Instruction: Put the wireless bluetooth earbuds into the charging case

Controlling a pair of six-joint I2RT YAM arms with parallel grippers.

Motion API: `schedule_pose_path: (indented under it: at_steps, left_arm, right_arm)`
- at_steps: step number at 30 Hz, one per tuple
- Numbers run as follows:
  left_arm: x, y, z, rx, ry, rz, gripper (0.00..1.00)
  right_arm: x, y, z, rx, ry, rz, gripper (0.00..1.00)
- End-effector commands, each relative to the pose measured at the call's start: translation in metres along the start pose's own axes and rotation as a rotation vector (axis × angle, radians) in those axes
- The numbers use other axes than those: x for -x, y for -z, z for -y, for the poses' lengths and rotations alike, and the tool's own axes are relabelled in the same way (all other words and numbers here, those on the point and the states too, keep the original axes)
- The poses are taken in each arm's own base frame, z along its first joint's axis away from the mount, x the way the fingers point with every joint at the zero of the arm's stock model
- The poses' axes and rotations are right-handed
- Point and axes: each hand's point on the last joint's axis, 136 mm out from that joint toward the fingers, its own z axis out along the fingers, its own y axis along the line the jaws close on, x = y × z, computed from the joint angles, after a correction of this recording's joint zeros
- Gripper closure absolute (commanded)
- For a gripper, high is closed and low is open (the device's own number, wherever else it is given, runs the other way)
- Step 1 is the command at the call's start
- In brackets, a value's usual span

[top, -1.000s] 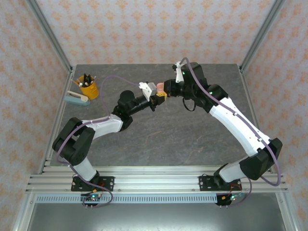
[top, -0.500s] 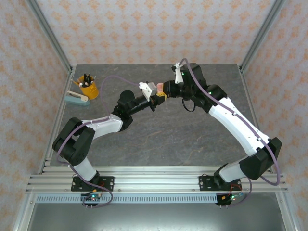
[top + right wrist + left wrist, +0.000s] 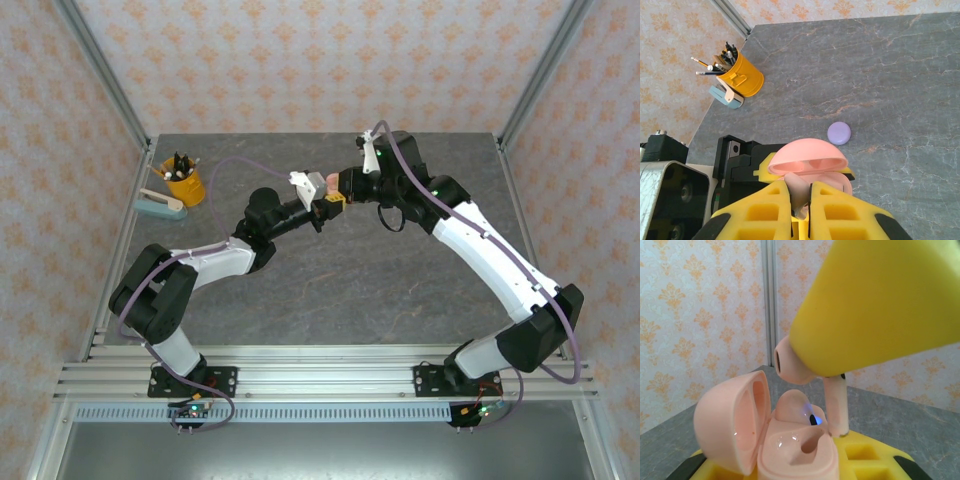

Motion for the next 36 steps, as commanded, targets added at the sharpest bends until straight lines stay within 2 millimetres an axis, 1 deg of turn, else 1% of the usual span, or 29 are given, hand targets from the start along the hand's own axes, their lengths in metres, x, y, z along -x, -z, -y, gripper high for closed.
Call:
schedule_pose_path:
  at_steps: [1, 9, 10, 13, 21, 24, 25, 26, 28, 29, 30, 31, 32, 33, 35, 36]
  left_arm:
    - [0.011, -0.002, 0.007, -0.034, -0.019, 0.032, 1.00]
    - [0.011, -0.003, 0.009, -0.041, -0.023, 0.033, 1.00]
    - [0.005, -0.004, 0.008, -0.041, -0.010, 0.010, 1.00]
    - [0.003, -0.004, 0.009, -0.043, -0.008, 0.006, 1.00]
    - [0.005, -0.004, 0.009, -0.039, -0.004, 0.015, 1.00]
    - [-0.001, -0.004, 0.007, -0.032, 0.017, 0.005, 1.00]
    - [0.002, -0.005, 0.007, -0.032, 0.013, 0.022, 1.00]
    - [-0.001, -0.005, 0.004, -0.019, 0.016, 0.020, 1.00]
    - [-0.011, -0.004, -0.002, 0.014, 0.024, 0.007, 1.00]
    - [-0.018, -0.003, -0.005, 0.030, 0.028, -0.002, 1.00]
    - [-0.022, -0.001, -0.008, 0.046, 0.033, -0.011, 1.00]
    - [-0.025, 0.000, -0.011, 0.061, 0.035, -0.017, 1.00]
    - [-0.028, 0.003, -0.013, 0.075, 0.038, -0.021, 1.00]
    - [-0.031, 0.005, -0.015, 0.087, 0.040, -0.026, 1.00]
    - [-0.033, 0.010, -0.019, 0.115, 0.040, -0.033, 1.00]
    - [-0.032, 0.013, -0.021, 0.133, 0.037, -0.036, 1.00]
  right_arm:
    - [0.015, 0.004, -0.004, 0.011, -0.012, 0.043, 0.87]
    - [0.016, 0.004, -0.003, 0.010, -0.017, 0.046, 0.88]
    - [0.017, 0.005, -0.003, 0.008, -0.017, 0.053, 0.88]
    - [0.020, 0.007, -0.002, 0.007, -0.019, 0.061, 0.88]
    - [0.015, 0.004, -0.001, 0.010, -0.030, 0.047, 0.88]
    - [0.016, 0.004, 0.002, 0.000, -0.041, 0.053, 0.88]
    - [0.017, 0.004, 0.004, -0.007, -0.045, 0.059, 0.87]
    - [0.018, 0.004, 0.008, -0.023, -0.056, 0.060, 0.87]
    - [0.015, 0.000, 0.023, -0.078, -0.100, 0.057, 0.86]
    - [0.009, -0.002, 0.037, -0.130, -0.128, 0.037, 0.84]
    - [0.000, -0.008, 0.057, -0.193, -0.163, 0.016, 0.81]
    - [-0.010, -0.013, 0.077, -0.257, -0.201, 0.001, 0.78]
    - [-0.024, -0.020, 0.103, -0.321, -0.255, -0.021, 0.74]
    - [-0.042, -0.029, 0.127, -0.361, -0.319, -0.052, 0.66]
    - [-0.069, -0.043, 0.163, -0.409, -0.410, -0.086, 0.59]
    - [-0.080, -0.050, 0.175, -0.428, -0.434, -0.091, 0.56]
